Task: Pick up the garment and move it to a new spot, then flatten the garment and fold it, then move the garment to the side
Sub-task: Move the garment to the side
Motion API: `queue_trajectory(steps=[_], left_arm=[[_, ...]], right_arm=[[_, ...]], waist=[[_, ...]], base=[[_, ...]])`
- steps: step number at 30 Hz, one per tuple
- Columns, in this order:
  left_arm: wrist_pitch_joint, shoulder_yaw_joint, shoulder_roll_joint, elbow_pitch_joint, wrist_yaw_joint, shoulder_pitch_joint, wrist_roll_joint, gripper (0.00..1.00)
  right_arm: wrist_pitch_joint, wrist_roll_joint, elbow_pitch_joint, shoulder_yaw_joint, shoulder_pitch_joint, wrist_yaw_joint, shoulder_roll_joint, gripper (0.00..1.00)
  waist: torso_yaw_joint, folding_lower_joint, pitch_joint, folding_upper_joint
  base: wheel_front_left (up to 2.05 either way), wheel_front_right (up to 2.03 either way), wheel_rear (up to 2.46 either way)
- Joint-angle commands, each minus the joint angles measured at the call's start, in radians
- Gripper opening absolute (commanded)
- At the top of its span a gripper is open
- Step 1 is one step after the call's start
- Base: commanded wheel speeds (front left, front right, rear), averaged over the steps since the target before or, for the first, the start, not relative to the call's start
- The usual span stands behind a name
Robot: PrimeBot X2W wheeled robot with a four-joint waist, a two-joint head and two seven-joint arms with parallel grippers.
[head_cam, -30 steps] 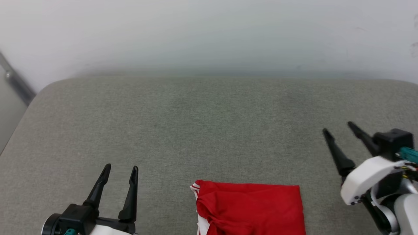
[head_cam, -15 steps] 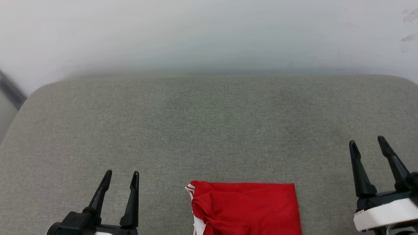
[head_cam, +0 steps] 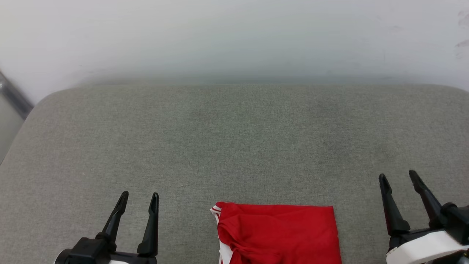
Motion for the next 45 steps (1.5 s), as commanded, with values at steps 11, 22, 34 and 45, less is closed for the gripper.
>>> queue_trajectory(steps=[11,22,34,45], left_arm=[[-0.002,-0.025,0.000,0.014,-0.001,-0.053,0.003,1.00],[-0.002,-0.064,-0.011,0.031,-0.002,-0.096,0.010,1.00],[-0.002,-0.096,-0.012,0.051,-0.002,-0.118,0.004,1.00],[-0.002,-0.152,-0.013,0.055,-0.002,-0.125,-0.009,1.00]], right_arm=[[0.580,0.156,-0.019,0.121,0.044,-0.001,-0.092,1.00],[0.886,0.185,0.035,0.112,-0.012,0.000,-0.014,1.00],[0.822,0.090,0.220,0.219,-0.074,-0.001,-0.038,0.00],[0.776,-0.104,0.110,0.359,-0.248,-0.001,-0.272,0.00]], waist=[[0.037,0.0000,0.065,0.0000],[0.113,0.0000,0.124,0.0000],[0.136,0.0000,0.139,0.0000],[-0.015,0.0000,0.126,0.0000]], base=[[0.00,0.00,0.00],[0.00,0.00,0.00],[0.00,0.00,0.00],[0.00,0.00,0.00]])
